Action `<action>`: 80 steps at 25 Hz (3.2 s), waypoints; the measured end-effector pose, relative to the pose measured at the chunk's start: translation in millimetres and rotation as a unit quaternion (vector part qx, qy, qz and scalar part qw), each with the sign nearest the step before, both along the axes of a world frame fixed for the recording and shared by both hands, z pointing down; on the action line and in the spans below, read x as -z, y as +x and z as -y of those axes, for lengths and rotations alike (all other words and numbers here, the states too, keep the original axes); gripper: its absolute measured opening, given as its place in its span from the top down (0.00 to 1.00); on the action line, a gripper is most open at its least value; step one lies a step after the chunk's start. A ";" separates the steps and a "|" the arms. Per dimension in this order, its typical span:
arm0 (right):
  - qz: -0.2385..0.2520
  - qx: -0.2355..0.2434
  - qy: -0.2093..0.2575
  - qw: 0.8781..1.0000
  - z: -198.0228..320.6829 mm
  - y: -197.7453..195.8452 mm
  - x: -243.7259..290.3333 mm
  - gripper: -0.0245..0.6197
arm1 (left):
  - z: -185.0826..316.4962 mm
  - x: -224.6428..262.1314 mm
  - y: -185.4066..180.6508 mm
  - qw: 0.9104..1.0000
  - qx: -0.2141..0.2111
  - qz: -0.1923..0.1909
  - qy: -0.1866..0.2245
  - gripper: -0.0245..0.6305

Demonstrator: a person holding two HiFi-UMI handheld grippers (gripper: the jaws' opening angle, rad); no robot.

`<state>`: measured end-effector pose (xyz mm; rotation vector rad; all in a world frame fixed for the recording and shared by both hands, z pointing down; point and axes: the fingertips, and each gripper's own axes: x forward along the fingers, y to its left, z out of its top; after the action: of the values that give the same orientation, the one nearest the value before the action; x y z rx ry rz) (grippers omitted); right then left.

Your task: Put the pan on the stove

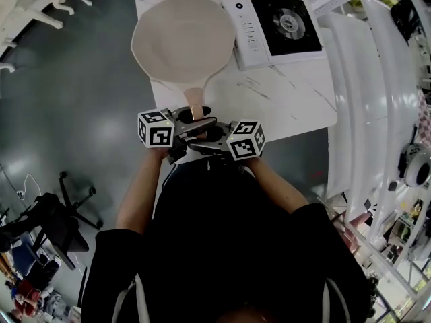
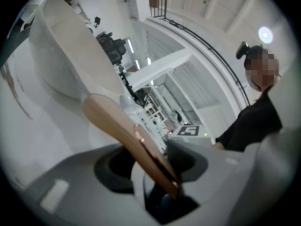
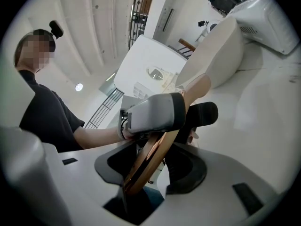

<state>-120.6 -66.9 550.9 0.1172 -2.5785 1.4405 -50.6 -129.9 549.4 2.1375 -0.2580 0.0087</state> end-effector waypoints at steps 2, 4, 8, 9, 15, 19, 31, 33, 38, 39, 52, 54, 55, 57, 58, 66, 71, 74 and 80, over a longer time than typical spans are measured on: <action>0.008 0.000 0.004 1.000 0.7 1.5 2.5 0.66 | 0.7 1.1 1.3 1.000 0.003 0.005 -0.004 0.64; 0.021 -0.003 0.005 1.000 1.8 2.4 7.9 0.66 | 1.8 5.3 1.9 1.000 0.007 0.002 -0.007 0.64; 0.033 -0.001 0.009 0.999 3.3 2.4 15.9 0.66 | 2.8 11.5 2.4 1.000 0.010 0.006 -0.006 0.64; 0.036 -0.001 0.010 0.999 2.9 2.7 17.9 0.66 | 2.2 12.9 2.9 1.000 0.010 0.006 -0.006 0.64; 0.045 0.008 0.011 0.999 -5.9 5.1 28.6 0.65 | -6.5 22.1 6.6 1.000 0.016 0.011 0.003 0.63; 0.051 0.014 0.011 0.999 -11.8 5.9 35.4 0.65 | -12.0 27.7 7.7 1.000 0.020 0.013 0.006 0.62; 0.070 0.012 0.049 0.996 -15.1 9.2 82.9 0.64 | -15.5 78.2 10.9 0.999 0.022 0.010 0.046 0.61; 0.074 0.005 0.056 0.996 -13.5 9.7 92.9 0.64 | -14.8 89.0 11.9 0.998 0.017 0.010 0.055 0.61; 0.072 -0.018 0.071 0.995 -4.6 16.1 112.8 0.64 | -9.7 110.5 21.1 0.998 -0.006 -0.001 0.069 0.60; 0.071 -0.024 0.072 0.995 -2.8 18.7 115.9 0.64 | -8.7 113.9 24.3 0.997 -0.010 -0.003 0.071 0.60; 0.060 -0.119 0.092 0.987 33.0 76.1 141.5 0.64 | 12.3 142.7 90.9 0.991 -0.098 -0.031 0.086 0.59; 0.058 -0.135 0.095 0.985 38.8 87.0 142.9 0.64 | 15.3 145.0 103.1 0.989 -0.114 -0.034 0.088 0.59; 0.057 -0.143 0.096 0.983 41.8 91.5 144.0 0.64 | 17.0 146.3 108.1 0.988 -0.121 -0.036 0.089 0.59; 0.053 -0.159 0.098 0.981 47.2 97.3 147.0 0.64 | 19.7 149.1 115.0 0.986 -0.133 -0.041 0.090 0.59; 0.051 -0.166 0.099 0.980 49.2 99.3 148.6 0.64 | 20.4 150.8 117.4 0.985 -0.139 -0.044 0.090 0.59; 0.043 -0.209 0.104 0.971 64.2 133.1 152.7 0.64 | 28.0 155.6 154.2 0.978 -0.179 -0.051 0.090 0.59; 0.038 -0.227 0.102 0.968 72.2 143.5 152.8 0.63 | 32.6 156.1 165.5 0.976 -0.195 -0.055 0.085 0.59; 0.037 -0.235 0.097 0.966 82.0 167.2 146.5 0.63 | 40.9 148.8 189.6 0.975 -0.201 -0.054 0.077 0.59; 0.039 -0.249 0.087 0.964 98.9 180.7 139.0 0.63 | 56.2 139.8 203.5 0.974 -0.209 -0.055 0.063 0.59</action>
<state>60.0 -165.8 411.8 0.7998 -2.8694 1.3711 152.9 -186.1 409.6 2.2737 0.2663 0.1203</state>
